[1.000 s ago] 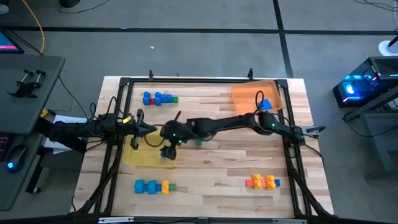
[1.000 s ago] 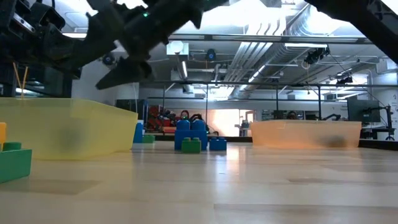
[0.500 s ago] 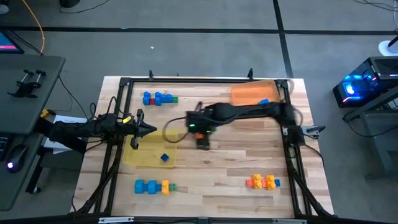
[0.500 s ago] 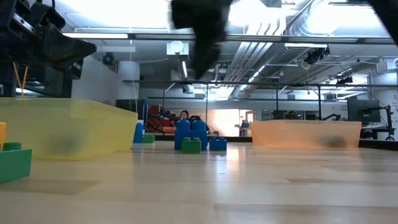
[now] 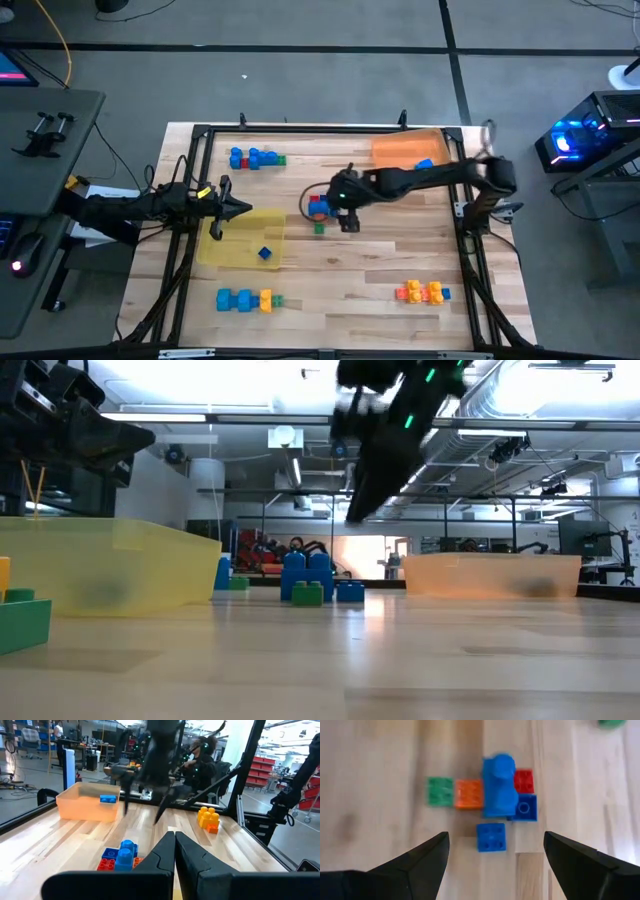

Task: Sort blocks by size
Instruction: Put the small blue 4 stud game piece into the yellow bin

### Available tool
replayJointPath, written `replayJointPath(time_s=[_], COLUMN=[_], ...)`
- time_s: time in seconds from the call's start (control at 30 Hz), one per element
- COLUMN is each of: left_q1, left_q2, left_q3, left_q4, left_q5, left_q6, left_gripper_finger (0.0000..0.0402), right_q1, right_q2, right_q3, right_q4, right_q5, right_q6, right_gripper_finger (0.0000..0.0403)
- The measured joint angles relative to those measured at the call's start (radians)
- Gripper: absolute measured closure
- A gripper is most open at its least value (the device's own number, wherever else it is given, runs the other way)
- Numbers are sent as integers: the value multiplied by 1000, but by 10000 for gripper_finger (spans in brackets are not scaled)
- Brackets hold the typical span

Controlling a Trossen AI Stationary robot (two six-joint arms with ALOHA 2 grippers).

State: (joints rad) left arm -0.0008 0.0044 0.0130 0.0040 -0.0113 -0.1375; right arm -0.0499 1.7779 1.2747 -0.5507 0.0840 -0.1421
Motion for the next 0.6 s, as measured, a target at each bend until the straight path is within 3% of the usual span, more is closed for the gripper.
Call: replayJointPath(time_s=[0.17, 0.37, 0.6], left_q1=[0, 0, 0], left_q2=[0, 0, 0], left_q3=[0, 0, 0], left_q4=[0, 0, 0], left_q5=[0, 0, 0], left_q6=[0, 0, 0], left_gripper_finger=[401, 401, 401], right_q1=[-44, -63, -54], right_q2=[114, 157, 154], right_q3=[28, 22, -37], right_q4=[55, 40, 100], right_q5=[-61, -162, -148], right_q6=[-32, -113, -125], right_gripper_finger=[82, 82, 82])
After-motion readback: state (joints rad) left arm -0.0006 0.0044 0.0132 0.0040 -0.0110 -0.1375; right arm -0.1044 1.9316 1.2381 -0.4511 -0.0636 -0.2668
